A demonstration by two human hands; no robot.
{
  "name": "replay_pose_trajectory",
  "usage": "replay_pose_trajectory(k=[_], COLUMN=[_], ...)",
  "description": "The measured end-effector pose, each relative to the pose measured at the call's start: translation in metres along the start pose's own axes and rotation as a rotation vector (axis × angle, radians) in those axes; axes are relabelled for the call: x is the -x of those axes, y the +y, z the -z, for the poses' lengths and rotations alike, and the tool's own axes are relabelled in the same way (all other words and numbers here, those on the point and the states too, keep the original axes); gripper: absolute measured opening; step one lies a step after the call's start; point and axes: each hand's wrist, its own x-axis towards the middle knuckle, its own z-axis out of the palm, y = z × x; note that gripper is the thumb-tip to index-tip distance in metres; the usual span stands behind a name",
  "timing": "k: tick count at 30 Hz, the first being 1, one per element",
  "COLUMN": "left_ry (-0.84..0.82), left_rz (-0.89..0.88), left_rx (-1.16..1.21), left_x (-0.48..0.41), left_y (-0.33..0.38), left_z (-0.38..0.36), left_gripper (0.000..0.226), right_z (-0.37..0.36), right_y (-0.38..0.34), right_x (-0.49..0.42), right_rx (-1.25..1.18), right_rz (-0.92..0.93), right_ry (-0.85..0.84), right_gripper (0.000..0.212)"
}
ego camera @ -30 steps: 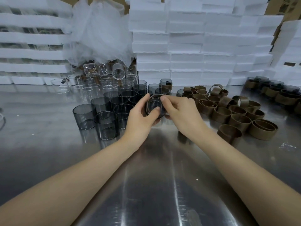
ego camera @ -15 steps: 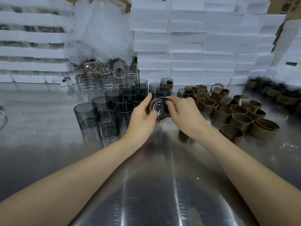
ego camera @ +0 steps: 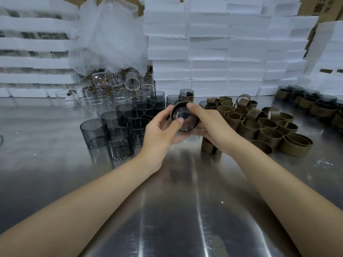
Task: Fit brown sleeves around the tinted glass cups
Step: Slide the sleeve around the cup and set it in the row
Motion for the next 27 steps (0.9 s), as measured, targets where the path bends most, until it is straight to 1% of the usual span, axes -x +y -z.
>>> replay_pose_trajectory(k=[2, 4, 5, 6, 8, 10, 12, 14, 17, 19, 21, 24, 26, 27], left_ry=[-0.028, -0.089, -0.117, -0.136, -0.128, -0.098, -0.112, -0.141, -0.169, -0.187, -0.204, -0.259, -0.274, -0.261], left_rz=[0.013, 0.055, 0.082, 0.107, 0.145, 0.173, 0.188, 0.194, 0.229, 0.24, 0.247, 0.222, 0.211, 0.203], left_rx=[0.043, 0.069, 0.073, 0.07, 0.049, 0.04, 0.063, 0.113, 0.195, 0.242, 0.268, 0.273, 0.282, 0.272], left_x=[-0.002, -0.004, -0.004, -0.004, -0.002, -0.004, -0.006, -0.007, -0.007, -0.007, -0.007, -0.009, -0.01, -0.011], left_y=[0.0, 0.001, 0.001, 0.0, -0.001, -0.002, 0.0, 0.003, 0.005, 0.006, 0.008, 0.009, 0.008, 0.007], left_z=[0.002, 0.005, 0.006, 0.007, 0.007, 0.01, 0.011, 0.01, 0.008, 0.008, 0.008, 0.01, 0.011, 0.012], left_gripper=[0.043, 0.051, 0.052, 0.049, 0.04, 0.049, 0.059, 0.054, 0.041, 0.038, 0.04, 0.04, 0.047, 0.053], right_z=[-0.003, -0.007, -0.009, -0.012, -0.018, -0.027, -0.032, -0.034, -0.035, -0.036, -0.036, -0.033, -0.031, -0.03], right_y=[-0.001, 0.0, 0.002, 0.003, 0.009, 0.014, 0.015, 0.014, 0.012, 0.014, 0.014, 0.015, 0.016, 0.017], right_x=[0.0, 0.0, 0.001, 0.002, 0.004, 0.006, 0.007, 0.006, 0.004, 0.002, 0.001, -0.001, -0.004, -0.005], right_rx=[-0.159, -0.272, -0.35, -0.431, -0.569, -0.686, -0.833, -0.953, -1.02, -1.043, -1.071, -1.086, -1.067, -1.036], right_rz=[-0.031, -0.017, -0.025, -0.044, -0.1, -0.149, -0.203, -0.229, -0.218, -0.208, -0.199, -0.181, -0.143, -0.109], right_ry=[-0.077, -0.108, -0.116, -0.118, -0.122, -0.129, -0.122, -0.113, -0.093, -0.091, -0.084, -0.101, -0.111, -0.117], right_gripper=[0.039, 0.036, 0.035, 0.034, 0.028, 0.027, 0.037, 0.049, 0.056, 0.047, 0.036, 0.034, 0.027, 0.028])
